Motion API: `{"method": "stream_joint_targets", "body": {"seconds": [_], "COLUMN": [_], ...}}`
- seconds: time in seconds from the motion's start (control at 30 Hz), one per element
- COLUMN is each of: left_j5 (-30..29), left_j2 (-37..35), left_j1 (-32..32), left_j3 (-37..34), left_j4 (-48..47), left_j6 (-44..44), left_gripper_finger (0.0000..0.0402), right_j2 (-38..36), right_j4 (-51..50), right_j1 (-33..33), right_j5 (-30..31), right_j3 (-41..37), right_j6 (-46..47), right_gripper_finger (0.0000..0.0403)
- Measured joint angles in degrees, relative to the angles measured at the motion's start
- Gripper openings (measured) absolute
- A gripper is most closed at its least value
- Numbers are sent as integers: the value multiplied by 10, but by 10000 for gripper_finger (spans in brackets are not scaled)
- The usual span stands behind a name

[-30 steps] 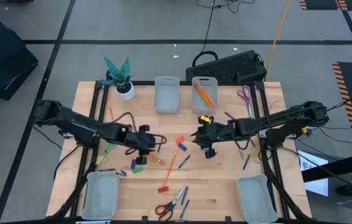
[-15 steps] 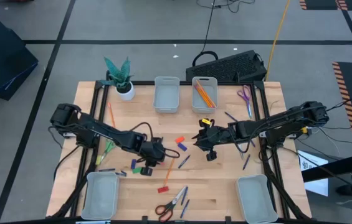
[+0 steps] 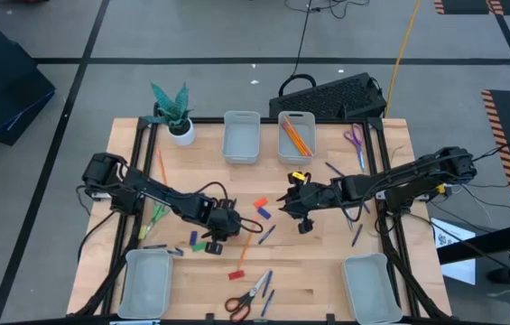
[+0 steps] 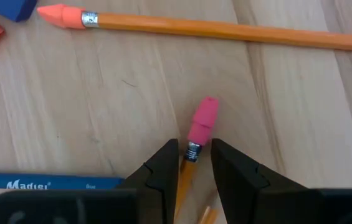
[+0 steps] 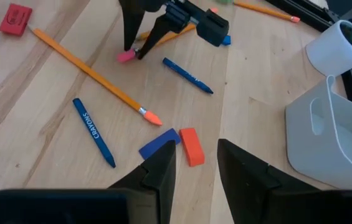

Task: Sort crayons/erasers/pens/pencils in bins
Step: Put the yellow pencil into the top right bin

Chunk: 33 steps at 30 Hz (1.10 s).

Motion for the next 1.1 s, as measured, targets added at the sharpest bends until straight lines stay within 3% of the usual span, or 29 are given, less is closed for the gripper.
{"method": "stream_joint_targets", "body": {"seconds": [0.4, 0.73, 0.93, 1.1], "left_j5": [-16, -27, -49, -73], "left_j2": [0, 0, 1, -24], "left_j1": [-1, -2, -1, 0], "left_j3": [0, -1, -1, -3], "left_j4": [-2, 2, 15, 11], "left_j6": [6, 46, 75, 81], "left_gripper_finger": [93, 13, 25, 10], "right_j2": [0, -41, -49, -49], "right_j4": [-12, -48, -52, -50], "right_j1": [0, 0, 0, 0], "right_j5": [0, 20, 19, 18], "right_j3": [0, 1, 1, 1], "right_j6": [15, 16, 16, 21], "right_gripper_finger": [110, 110, 110, 110]}}
